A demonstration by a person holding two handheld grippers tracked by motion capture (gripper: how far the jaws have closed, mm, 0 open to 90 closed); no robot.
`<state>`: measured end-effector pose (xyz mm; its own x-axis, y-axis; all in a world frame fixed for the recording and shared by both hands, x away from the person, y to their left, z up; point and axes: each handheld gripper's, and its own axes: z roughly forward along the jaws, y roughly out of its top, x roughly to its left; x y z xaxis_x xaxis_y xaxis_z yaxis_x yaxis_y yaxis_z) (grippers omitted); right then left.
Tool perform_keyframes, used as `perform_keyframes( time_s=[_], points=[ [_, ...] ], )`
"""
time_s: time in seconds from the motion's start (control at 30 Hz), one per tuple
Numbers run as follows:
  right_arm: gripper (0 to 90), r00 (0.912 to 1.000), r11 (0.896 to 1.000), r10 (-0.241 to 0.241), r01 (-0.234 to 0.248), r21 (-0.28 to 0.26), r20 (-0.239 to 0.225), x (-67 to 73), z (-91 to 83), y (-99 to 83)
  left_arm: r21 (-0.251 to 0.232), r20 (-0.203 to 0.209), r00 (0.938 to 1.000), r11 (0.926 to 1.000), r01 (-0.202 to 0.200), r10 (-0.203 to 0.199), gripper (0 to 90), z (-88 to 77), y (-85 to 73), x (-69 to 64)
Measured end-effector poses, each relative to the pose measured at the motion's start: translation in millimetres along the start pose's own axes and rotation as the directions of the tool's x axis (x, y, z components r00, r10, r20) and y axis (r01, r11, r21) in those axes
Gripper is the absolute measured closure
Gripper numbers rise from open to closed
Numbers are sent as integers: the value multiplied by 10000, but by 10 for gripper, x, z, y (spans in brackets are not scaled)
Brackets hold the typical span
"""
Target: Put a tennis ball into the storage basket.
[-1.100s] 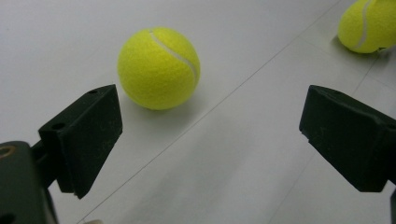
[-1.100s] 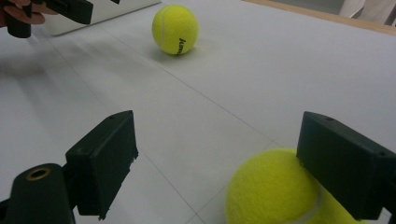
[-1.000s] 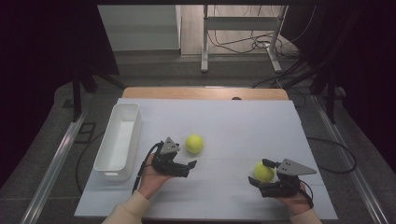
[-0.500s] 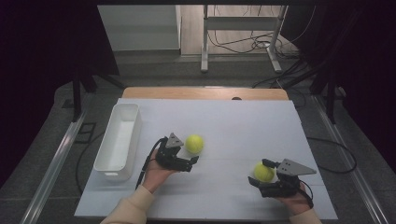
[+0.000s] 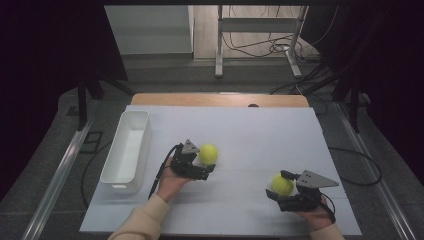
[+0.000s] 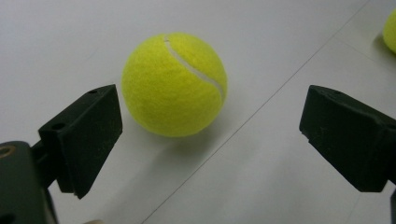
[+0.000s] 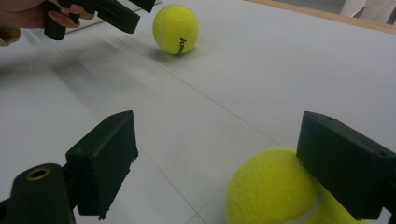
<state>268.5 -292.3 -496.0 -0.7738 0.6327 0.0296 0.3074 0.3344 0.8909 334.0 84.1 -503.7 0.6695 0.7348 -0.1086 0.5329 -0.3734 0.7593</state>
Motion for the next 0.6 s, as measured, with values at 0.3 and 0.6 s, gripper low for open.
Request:
perform_keyframes(
  time_s=[0.3, 0.6],
  points=[
    [128, 10000, 10000, -5, 5, 1, 4, 1, 1, -1, 147, 78, 9999, 9998, 115, -116, 66, 87, 35, 32],
    [128, 10000, 10000, -13, 13, 19, 22, -2, -1, -2, 294, 57, 9998, 9994, 162, -164, 63, 178, 57, 67]
  ],
)
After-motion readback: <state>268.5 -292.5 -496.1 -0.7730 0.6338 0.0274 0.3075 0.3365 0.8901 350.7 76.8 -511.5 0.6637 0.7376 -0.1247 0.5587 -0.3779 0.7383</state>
